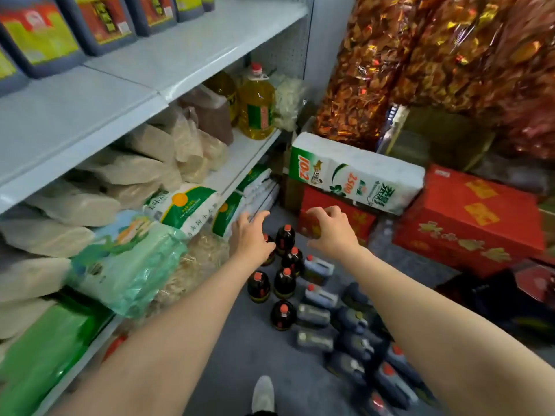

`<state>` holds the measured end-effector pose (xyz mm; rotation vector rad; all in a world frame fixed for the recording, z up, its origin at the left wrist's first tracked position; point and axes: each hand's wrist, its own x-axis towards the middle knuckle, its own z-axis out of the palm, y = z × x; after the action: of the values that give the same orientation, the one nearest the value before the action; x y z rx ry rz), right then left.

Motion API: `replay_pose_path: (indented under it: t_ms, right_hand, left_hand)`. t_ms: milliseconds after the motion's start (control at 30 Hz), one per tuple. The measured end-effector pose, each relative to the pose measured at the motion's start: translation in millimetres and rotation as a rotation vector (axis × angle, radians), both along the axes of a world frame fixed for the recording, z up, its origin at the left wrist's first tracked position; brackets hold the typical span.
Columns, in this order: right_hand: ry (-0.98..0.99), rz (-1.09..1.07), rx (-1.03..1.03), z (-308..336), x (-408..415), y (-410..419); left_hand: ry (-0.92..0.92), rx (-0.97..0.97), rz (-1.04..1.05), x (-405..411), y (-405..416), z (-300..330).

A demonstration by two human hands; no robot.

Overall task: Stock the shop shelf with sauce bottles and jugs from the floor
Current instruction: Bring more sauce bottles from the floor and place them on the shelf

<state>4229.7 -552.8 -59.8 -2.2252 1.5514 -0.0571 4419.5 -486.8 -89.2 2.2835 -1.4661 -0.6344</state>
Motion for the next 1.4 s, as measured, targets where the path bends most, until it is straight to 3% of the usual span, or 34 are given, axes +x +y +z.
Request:
replay_pose_path:
  t_ms: [300,600,933,1233,1400]
  right_hand:
    - [0.073,-0.134,0.253,-130.4,-41.9,-16.4]
    - [0.061,-0.256,0.454,-321.9,-78.8,5.8]
    - [-0.127,-0.368,0.671,-532.9,-40.9,67.4]
    - [-0.388,-0.552,0.747,-642.5,19.3,98.8]
    - [-0.480,-0.636,0.726,-676.1,33.5,97.8]
  left_hand:
    - [0.046,0.183,-0.113,-31.4,-28.6,-116.6]
    - [0.219,0.421,-0.070,-46.0,3.8,-314.0]
    - [0.367,0.477,-0.098,-30.6,9.4,-527.6]
    - [0.489,0.474,-0.406,-11.6,-29.6,-600.4]
    - [0.597,0.392,-0.402,-3.7,-39.6,-621.1]
